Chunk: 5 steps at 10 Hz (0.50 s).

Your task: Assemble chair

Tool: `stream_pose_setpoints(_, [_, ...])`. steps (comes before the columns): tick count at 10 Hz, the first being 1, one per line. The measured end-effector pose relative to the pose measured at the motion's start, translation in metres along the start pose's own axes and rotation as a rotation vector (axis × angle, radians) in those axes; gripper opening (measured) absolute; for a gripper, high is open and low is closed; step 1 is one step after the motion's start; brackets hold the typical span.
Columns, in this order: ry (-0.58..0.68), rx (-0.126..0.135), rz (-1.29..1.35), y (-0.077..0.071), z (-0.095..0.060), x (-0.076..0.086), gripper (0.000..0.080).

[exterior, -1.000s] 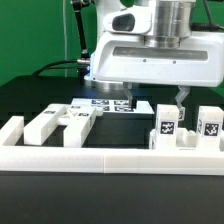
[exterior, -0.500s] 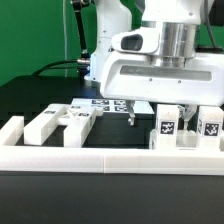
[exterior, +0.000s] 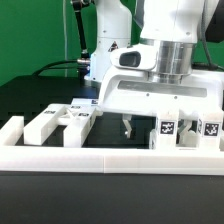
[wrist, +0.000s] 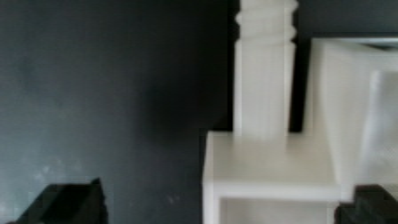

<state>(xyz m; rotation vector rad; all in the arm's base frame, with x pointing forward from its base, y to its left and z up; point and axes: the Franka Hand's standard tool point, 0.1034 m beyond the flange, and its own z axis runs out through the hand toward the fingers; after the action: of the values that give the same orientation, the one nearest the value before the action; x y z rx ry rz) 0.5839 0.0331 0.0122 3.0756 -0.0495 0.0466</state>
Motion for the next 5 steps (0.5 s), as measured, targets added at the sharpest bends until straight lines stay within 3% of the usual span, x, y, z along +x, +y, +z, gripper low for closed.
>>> stream_pose_setpoints(4, [-0.008,-0.004,0.0,0.0016,0.0057,-0.003,0.0621])
stream_pose_setpoints(5, [-0.008,-0.004,0.001,0.0017,0.0057,-0.0031,0.0446])
